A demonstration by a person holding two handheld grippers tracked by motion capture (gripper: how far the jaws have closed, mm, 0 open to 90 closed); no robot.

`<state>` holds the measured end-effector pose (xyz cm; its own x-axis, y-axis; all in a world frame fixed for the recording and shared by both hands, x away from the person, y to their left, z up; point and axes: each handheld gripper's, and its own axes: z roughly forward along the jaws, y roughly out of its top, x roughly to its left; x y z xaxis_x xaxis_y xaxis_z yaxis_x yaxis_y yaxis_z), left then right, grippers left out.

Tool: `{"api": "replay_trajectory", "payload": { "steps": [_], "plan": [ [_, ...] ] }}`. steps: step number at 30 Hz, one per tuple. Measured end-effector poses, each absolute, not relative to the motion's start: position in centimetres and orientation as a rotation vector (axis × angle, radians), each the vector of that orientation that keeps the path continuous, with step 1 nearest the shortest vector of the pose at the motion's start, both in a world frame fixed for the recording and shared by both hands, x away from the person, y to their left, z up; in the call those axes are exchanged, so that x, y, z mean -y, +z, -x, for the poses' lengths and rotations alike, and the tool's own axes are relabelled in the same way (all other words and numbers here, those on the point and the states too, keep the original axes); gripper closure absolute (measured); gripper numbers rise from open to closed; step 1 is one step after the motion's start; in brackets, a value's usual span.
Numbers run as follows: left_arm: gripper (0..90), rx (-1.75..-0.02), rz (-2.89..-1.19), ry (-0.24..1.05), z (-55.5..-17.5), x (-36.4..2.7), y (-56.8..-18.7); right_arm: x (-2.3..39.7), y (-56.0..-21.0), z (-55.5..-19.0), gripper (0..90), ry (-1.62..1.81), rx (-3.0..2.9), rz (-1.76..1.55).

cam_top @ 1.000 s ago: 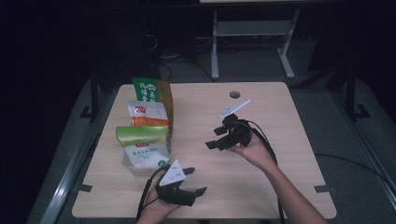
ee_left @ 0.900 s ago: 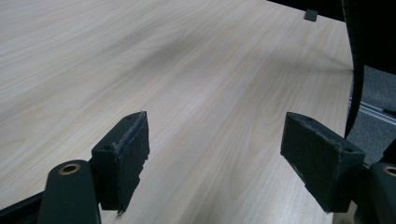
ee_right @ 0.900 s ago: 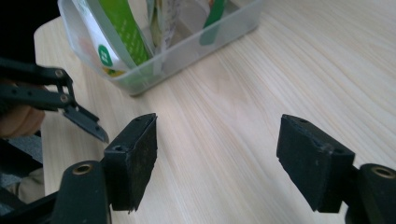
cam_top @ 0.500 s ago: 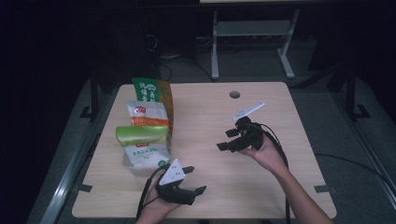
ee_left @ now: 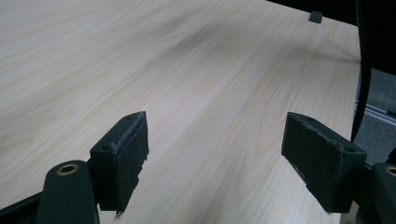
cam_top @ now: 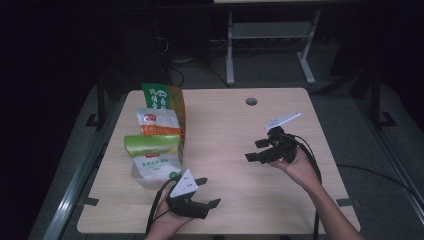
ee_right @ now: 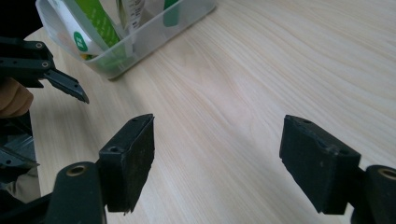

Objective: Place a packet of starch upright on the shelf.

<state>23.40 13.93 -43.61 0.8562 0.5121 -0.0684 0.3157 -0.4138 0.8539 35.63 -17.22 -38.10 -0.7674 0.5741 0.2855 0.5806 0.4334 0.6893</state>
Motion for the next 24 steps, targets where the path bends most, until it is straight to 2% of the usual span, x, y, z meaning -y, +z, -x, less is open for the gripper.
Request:
{"api": "replay_trajectory", "payload": {
  "steps": [24],
  "plan": [
    [22.2, -0.617, -2.025, 0.246, -23.6, -13.9, -43.7, 22.2, -40.5, -33.0, 25.1, -1.318, 2.594, 1.182]
  ]
}}
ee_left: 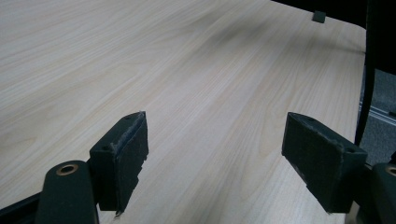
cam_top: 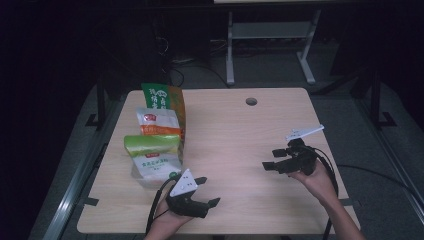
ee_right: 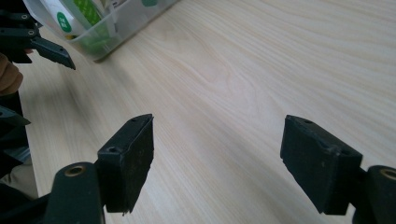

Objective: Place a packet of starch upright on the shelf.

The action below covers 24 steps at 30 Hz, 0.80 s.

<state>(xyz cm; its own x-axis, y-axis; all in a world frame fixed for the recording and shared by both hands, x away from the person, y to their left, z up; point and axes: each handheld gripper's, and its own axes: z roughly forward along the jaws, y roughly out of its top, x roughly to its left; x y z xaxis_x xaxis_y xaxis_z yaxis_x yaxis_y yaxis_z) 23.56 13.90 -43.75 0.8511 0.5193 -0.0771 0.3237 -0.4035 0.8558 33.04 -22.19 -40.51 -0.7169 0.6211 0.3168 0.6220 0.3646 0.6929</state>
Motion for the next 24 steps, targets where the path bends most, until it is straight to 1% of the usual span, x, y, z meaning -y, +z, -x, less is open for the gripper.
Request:
{"api": "replay_trajectory", "payload": {
  "steps": [24],
  "plan": [
    [22.2, -0.614, -2.047, 0.252, -23.7, -14.1, -43.9, 25.8, -43.3, -29.3, 24.9, -1.331, 2.538, 1.279]
  ]
}}
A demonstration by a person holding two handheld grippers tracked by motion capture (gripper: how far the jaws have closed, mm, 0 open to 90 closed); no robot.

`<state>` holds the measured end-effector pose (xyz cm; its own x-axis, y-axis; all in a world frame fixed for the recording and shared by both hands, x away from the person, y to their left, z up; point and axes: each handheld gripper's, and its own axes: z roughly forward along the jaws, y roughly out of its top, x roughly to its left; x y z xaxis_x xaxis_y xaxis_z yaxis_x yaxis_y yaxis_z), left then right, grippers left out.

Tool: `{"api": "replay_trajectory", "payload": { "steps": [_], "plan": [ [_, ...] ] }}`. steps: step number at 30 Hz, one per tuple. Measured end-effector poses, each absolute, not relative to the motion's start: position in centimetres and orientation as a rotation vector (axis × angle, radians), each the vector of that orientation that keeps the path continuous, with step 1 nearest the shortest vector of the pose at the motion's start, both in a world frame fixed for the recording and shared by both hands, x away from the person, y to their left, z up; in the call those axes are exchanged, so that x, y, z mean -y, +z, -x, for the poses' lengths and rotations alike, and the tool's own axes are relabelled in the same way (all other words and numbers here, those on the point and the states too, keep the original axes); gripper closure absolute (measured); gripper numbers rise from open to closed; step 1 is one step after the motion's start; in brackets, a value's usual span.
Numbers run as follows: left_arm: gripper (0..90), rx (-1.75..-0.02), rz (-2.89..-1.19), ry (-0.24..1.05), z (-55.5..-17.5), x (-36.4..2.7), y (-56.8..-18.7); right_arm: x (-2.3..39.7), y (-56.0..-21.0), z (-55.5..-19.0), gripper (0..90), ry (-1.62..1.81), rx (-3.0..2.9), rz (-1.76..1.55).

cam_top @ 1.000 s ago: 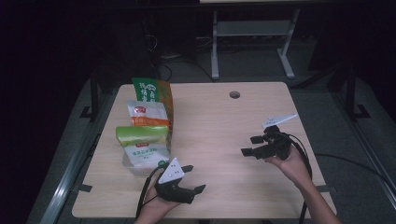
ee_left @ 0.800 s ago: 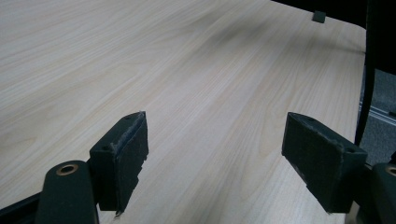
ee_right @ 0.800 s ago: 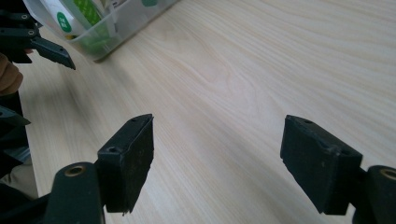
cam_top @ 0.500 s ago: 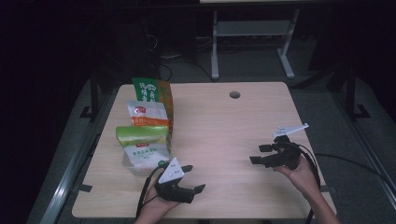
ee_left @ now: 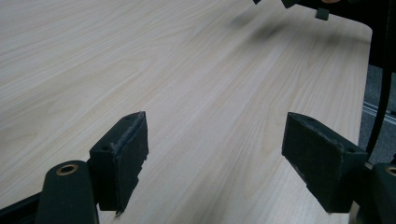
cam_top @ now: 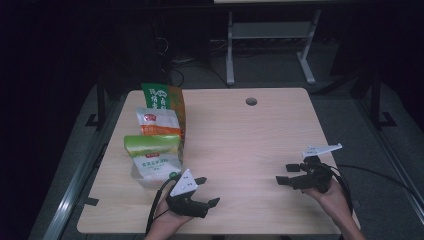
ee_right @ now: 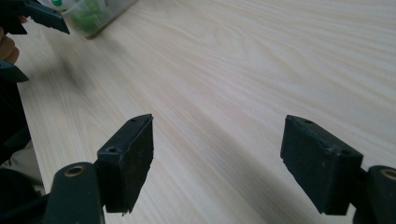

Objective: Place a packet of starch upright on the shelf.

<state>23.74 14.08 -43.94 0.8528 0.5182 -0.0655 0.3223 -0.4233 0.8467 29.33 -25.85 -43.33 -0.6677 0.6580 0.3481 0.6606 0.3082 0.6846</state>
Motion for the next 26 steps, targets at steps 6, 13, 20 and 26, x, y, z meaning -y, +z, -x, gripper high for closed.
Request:
{"api": "replay_trajectory", "payload": {
  "steps": [6, 13, 20, 26],
  "plan": [
    [22.2, -0.619, -2.039, 0.248, -23.7, -14.0, -44.0, 26.5, -43.9, -28.5, 24.6, -1.338, 2.527, 1.298],
    [22.2, -0.613, -2.048, 0.243, -23.7, -13.9, -44.1, 27.0, -44.4, -27.0, 24.4, -1.351, 2.522, 1.305],
    [22.2, -0.618, -2.042, 0.225, -23.6, -13.6, -44.2, 27.2, -44.6, -25.9, 23.4, -1.388, 2.512, 1.311],
    [22.2, -0.604, -2.046, 0.212, -23.8, -13.4, -44.2, 27.2, -44.6, -25.0, 22.9, -1.448, 2.509, 1.323]
  ]
}}
